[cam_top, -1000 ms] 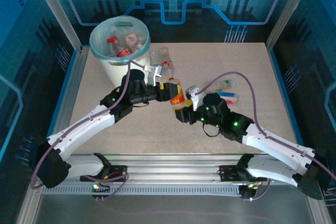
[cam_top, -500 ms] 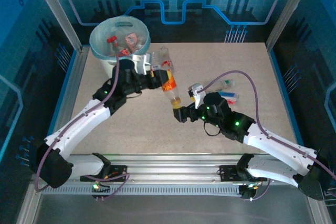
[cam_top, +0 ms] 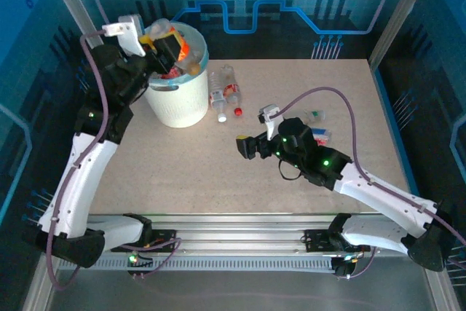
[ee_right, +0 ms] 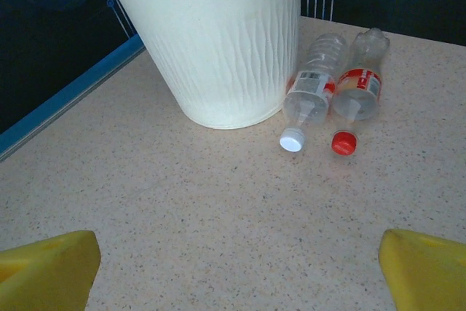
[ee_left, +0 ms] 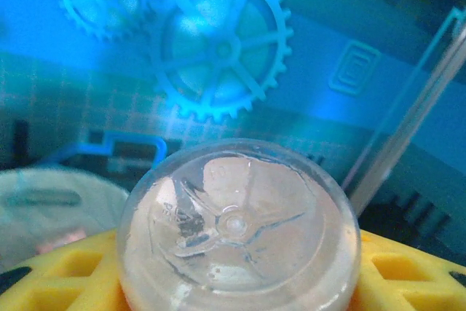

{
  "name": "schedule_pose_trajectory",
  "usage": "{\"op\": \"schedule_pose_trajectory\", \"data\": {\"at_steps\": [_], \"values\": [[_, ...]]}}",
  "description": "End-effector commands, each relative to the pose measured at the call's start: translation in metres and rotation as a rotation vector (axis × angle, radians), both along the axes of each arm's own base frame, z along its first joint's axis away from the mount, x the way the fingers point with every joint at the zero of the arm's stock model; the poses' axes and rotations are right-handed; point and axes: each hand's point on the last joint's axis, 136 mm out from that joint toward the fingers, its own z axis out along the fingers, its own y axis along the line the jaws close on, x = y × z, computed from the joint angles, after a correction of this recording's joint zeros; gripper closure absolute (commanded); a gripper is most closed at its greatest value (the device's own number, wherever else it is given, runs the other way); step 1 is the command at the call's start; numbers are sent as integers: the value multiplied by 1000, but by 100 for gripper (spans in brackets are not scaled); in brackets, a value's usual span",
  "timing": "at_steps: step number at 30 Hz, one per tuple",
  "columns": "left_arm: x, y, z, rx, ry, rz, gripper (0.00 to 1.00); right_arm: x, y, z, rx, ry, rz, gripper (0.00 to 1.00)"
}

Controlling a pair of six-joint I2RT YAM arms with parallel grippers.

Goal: Put the plastic bottles in the bin

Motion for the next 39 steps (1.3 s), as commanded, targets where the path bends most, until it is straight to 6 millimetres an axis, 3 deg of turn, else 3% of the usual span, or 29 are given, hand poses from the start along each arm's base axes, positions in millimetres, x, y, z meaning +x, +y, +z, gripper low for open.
{"op": "schedule_pose_trajectory", "data": {"at_steps": [1, 5, 9, 16, 18, 21, 24, 28, 36, 39], "values": [[33, 22, -14, 93, 45, 116, 50, 3, 13, 15, 43, -21, 27, 1], [64, 27, -34, 155, 106, 142, 47, 9, 17, 12, 8, -29, 29, 1], [93, 34, -70, 170, 226, 144, 47, 15, 20, 16, -42, -49, 38, 0], [122, 30, -129, 205, 359, 101, 42, 30, 21, 12, -73, -49, 35, 0], [127, 26, -145, 211, 398, 73, 38, 35, 22, 8, -76, -33, 32, 0], [129, 21, -161, 214, 444, 42, 23, 40, 25, 3, -85, -8, 27, 0], [127, 21, -167, 208, 466, 43, 15, 43, 29, -2, -98, 18, 29, 0], [124, 21, -166, 218, 458, 37, 14, 46, 35, -8, -104, 42, 35, 0], [133, 18, -180, 251, 494, 8, 17, 56, 41, -9, -122, 55, 25, 0], [144, 20, -171, 237, 481, 12, 22, 58, 43, -6, -122, 56, 26, 0]]}}
